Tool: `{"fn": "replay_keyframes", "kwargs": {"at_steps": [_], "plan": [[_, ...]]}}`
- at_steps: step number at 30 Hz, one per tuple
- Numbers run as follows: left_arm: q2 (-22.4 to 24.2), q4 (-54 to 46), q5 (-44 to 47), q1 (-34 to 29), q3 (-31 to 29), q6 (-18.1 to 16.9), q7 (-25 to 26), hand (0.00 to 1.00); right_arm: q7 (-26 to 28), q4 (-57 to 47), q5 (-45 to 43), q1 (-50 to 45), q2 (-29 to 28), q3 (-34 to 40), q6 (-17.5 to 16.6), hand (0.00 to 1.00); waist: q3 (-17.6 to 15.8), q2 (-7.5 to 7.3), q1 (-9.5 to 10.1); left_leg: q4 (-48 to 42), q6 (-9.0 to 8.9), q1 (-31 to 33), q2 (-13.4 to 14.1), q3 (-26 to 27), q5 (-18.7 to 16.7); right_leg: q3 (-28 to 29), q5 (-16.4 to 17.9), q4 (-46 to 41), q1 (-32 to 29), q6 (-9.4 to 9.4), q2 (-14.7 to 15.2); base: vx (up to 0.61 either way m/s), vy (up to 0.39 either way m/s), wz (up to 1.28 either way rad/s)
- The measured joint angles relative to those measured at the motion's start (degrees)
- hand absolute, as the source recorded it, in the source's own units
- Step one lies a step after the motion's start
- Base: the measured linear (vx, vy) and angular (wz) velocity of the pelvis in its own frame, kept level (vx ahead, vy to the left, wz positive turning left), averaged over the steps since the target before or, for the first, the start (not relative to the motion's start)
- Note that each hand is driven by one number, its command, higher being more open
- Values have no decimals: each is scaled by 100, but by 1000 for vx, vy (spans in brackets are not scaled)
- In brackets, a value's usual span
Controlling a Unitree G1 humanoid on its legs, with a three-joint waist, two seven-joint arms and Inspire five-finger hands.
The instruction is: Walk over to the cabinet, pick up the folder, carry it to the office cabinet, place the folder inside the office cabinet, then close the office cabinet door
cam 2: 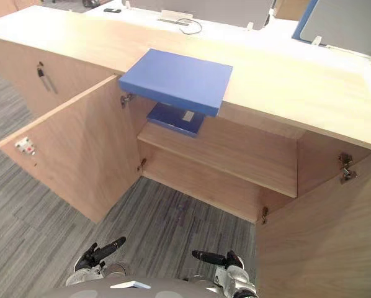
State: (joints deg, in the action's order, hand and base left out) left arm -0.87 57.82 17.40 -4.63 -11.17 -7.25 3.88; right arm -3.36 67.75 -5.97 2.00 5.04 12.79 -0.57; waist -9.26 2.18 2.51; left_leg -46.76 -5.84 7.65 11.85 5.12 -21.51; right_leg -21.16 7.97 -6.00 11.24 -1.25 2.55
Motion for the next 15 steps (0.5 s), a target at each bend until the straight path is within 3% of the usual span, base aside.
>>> {"fn": "replay_keyframes", "kwargs": {"at_steps": [2, 3, 4, 5, 6, 8, 15], "plan": [[-22, -400, 0, -76, 302, 4, 14, 100, -3, 0, 0, -3, -3, -1, 4, 100, -22, -18, 64, 605, 64, 303, -295, -59, 16, 136, -2, -36, 78, 17, 261, 240, 260, -41], [-25, -1050, 76, -260, 618, 6, 30, 100, -3, -13, 2, -31, 13, -5, 2, 100, -20, 30, 62, 1694, 78, 443, -509, -363, 538, 198, 27, -65, 193, 285, 405, 250, 320, -30], [-13, -1372, 117, -348, 772, 2, 23, 100, -2, -34, 1, -73, 34, -12, -5, 100, 7, 129, 72, 2036, 131, 474, -541, -490, 1306, 255, 79, -71, 221, 427, 377, 295, 387, -26], [-90, -1884, 275, -482, 1016, -11, -23, 100, 6, -47, 6, -117, -35, -161, -6, 100, 34, -28, 146, 2047, 210, 374, -767, -437, 1262, 386, 124, 17, 308, 569, 603, 227, 296, 3], [-214, -2426, 479, -466, 1218, -22, -91, 100, 30, -46, 15, -105, -124, -239, -5, 100, 58, -206, 97, 2216, 321, 373, -944, -441, 1336, 545, 118, 63, 214, 576, 672, 207, 262, 16], [-367, -3075, 816, -471, 1443, -28, -267, 100, 39, -49, 94, -54, -201, -237, -3, 100, 71, -310, 106, 2418, 419, 345, -1079, -383, 1406, 627, 76, 85, 36, 581, 651, 105, 135, 14], [-694, -4572, 1719, -789, 2064, -24, -742, 100, 151, -116, 355, -50, -169, -613, -65, 100, 213, -245, 77, 3781, 558, -270, -1338, -160, 2007, 892, -305, 336, -53, 655, 869, 42, 52, -16]]}}
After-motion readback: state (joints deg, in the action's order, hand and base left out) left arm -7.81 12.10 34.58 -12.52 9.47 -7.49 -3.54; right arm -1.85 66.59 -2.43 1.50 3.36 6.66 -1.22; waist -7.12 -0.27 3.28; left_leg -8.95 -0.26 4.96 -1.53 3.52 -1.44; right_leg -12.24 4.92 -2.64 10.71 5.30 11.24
